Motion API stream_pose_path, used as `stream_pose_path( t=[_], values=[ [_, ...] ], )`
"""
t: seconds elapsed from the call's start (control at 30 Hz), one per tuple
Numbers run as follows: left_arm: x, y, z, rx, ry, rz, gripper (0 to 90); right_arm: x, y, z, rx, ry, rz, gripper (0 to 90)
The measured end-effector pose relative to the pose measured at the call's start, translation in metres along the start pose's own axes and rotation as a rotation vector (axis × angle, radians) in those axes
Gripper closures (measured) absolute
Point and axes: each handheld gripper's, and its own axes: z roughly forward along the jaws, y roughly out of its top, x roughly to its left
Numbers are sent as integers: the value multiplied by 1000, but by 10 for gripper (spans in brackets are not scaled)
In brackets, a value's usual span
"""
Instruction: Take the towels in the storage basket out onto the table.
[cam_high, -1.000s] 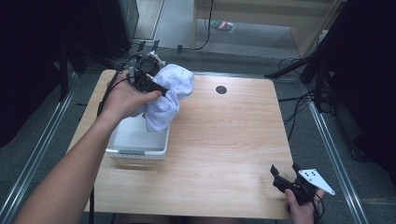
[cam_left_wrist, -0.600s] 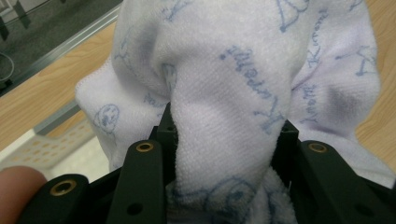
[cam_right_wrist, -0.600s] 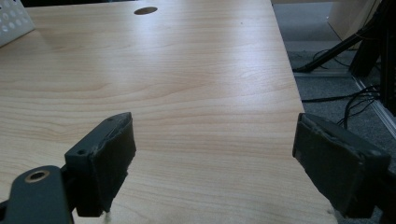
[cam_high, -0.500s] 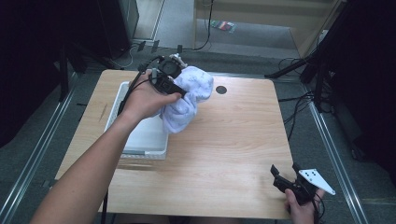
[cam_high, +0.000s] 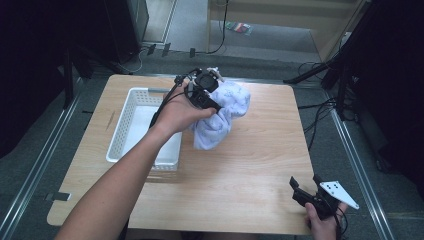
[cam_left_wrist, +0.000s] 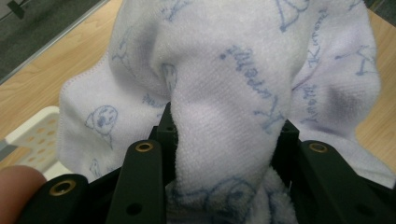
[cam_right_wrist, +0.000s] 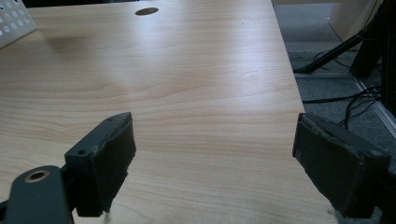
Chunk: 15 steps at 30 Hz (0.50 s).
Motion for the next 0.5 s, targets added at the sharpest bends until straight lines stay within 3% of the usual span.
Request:
stream_pose_path(
  t=[0.5],
  values=[
    [-11, -13, 41, 13, -77, -9, 592, 0, 0, 0, -5, 2, -2, 132]
  ],
)
